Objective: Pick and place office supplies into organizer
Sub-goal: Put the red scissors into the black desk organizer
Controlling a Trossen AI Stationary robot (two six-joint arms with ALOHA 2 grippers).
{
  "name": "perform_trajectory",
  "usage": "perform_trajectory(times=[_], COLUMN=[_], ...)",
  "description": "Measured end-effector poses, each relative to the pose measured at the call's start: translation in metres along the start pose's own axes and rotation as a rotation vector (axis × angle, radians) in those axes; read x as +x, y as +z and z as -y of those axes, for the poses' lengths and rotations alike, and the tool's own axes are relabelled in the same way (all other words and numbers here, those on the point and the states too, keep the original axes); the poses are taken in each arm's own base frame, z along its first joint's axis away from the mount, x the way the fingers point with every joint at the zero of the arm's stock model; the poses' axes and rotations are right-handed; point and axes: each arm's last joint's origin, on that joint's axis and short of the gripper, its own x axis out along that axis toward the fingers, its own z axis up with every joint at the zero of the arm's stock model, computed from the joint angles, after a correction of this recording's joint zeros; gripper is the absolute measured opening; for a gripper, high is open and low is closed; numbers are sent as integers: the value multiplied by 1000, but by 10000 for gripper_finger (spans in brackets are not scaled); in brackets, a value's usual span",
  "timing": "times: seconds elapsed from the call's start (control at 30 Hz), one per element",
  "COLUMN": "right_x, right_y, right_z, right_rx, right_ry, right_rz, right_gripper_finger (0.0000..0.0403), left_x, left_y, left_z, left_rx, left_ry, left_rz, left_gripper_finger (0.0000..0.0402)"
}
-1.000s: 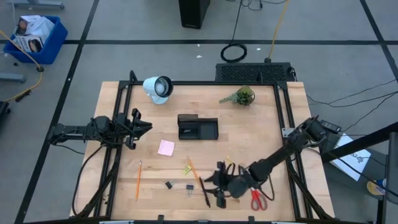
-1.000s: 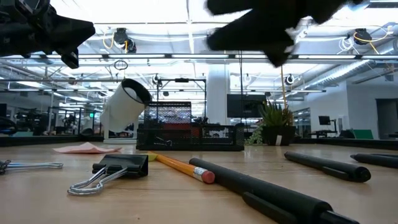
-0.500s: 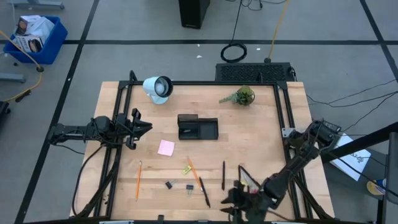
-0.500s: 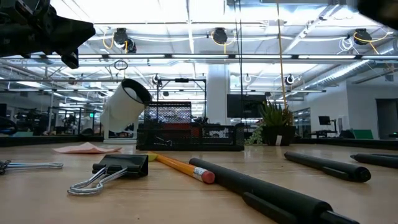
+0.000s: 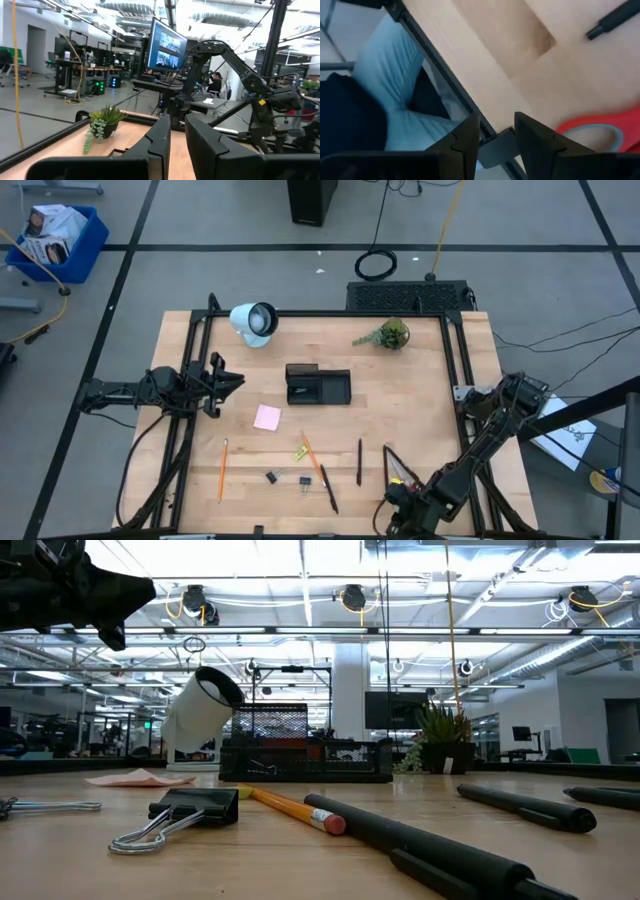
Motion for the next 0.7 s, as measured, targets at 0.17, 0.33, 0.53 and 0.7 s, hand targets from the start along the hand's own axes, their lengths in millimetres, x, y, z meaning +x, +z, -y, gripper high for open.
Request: perform_trajectory(times=[0.17, 0.33, 0.53, 0.7], right_x=[-1, -1, -1, 6], right_y=[6, 11, 14, 10], right_z=[7, 12, 13, -5], right_rx=[97, 158, 214, 214], right_ry=[-91, -149, -158, -146], right_rz=[-82, -141, -135, -137], right_gripper_finger=[114, 114, 114, 114], left_x=[0, 0, 0, 0], left_y=[0, 0, 0, 0], left_z=[0, 0, 0, 0], left_rx=[9, 9, 9, 9], left_ry=[0, 0, 0, -1], left_rz=[0, 0, 1, 0], left_gripper_finger=[63, 63, 63, 63])
